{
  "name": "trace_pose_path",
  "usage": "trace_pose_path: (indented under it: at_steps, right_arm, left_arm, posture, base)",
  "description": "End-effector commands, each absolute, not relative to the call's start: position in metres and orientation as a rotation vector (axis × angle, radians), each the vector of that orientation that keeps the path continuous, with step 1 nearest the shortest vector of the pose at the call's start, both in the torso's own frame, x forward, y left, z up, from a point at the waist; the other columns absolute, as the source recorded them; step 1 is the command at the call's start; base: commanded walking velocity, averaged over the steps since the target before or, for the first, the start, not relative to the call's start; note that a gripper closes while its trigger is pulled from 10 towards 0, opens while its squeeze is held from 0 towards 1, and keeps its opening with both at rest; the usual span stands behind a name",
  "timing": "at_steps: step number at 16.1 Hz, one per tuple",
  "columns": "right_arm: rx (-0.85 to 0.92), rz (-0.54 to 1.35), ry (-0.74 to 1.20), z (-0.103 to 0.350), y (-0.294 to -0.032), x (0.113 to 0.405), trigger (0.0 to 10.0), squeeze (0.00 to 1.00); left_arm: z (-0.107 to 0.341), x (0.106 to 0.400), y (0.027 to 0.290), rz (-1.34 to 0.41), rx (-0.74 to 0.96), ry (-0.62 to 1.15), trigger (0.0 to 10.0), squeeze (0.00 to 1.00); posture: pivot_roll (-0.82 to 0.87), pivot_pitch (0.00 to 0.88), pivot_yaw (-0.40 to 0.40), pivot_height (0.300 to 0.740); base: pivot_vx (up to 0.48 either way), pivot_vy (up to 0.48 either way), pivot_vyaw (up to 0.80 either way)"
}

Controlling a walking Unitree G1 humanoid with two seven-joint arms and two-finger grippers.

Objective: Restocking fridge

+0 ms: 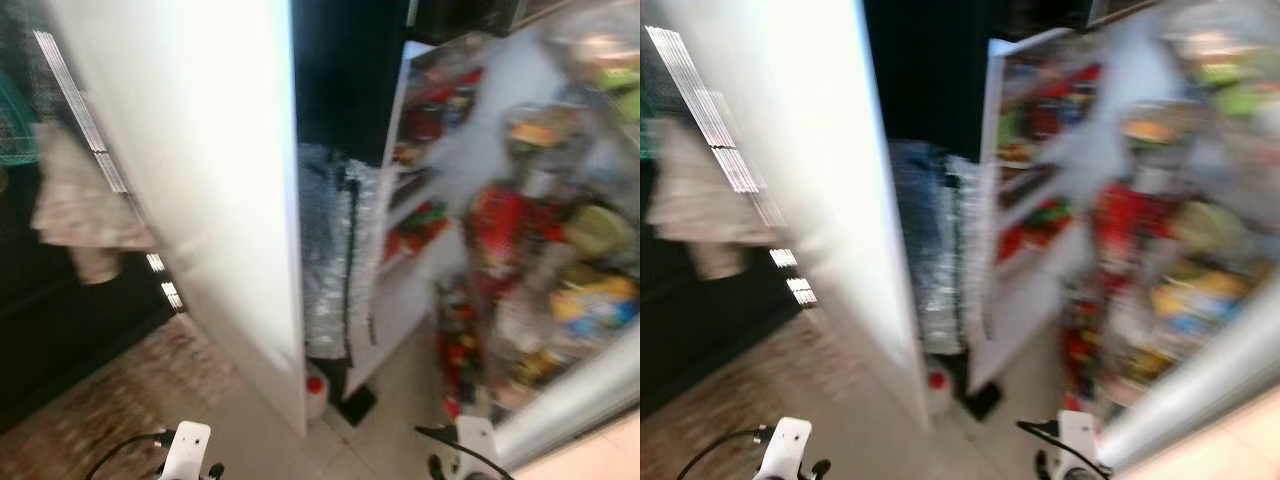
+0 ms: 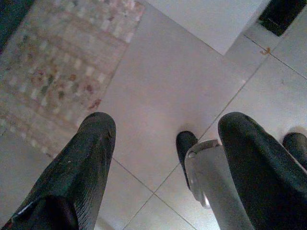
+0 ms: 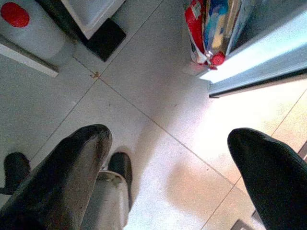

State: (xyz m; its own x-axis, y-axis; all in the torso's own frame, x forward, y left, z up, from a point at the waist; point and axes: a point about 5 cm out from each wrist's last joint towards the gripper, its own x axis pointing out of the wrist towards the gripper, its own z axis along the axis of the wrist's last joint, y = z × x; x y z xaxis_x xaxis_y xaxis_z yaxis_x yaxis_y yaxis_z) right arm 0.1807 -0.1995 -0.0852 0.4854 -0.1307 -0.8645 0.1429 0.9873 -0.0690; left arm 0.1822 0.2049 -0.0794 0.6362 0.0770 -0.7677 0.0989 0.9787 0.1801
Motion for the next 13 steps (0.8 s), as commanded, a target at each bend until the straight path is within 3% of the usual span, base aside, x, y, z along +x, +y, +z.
trace_pose_path:
  at_steps: [1, 4, 13]
  right_arm:
    - [0.016, -0.159, 1.045, -0.084, -0.196, 0.184, 10.0, 0.00]
    - [0.009, -0.154, 1.048, -0.084, -0.197, 0.184, 10.0, 0.00]
    - [0.023, -0.244, 0.836, -0.077, -0.199, 0.188, 10.0, 0.00]
  left_arm:
    - [-0.083, 0.173, 0.213, 0.001, 0.224, 0.924, 10.0, 0.00]
    - [-0.084, 0.170, 0.214, 0.004, 0.226, 0.936, 10.0, 0.00]
    - [-0.087, 0.162, 0.217, 0.008, 0.262, 0.955, 10.0, 0.00]
  posture:
    - [0.04, 0.000, -0.002, 0.740]
    - [0.05, 0.000, -0.004, 0.740]
    - [0.03, 0.000, -0.002, 0.740]
  base:
    - [0.000, 0.000, -0.78]
    - [0.000, 0.000, -0.78]
    - [0.000, 0.000, 0.00]
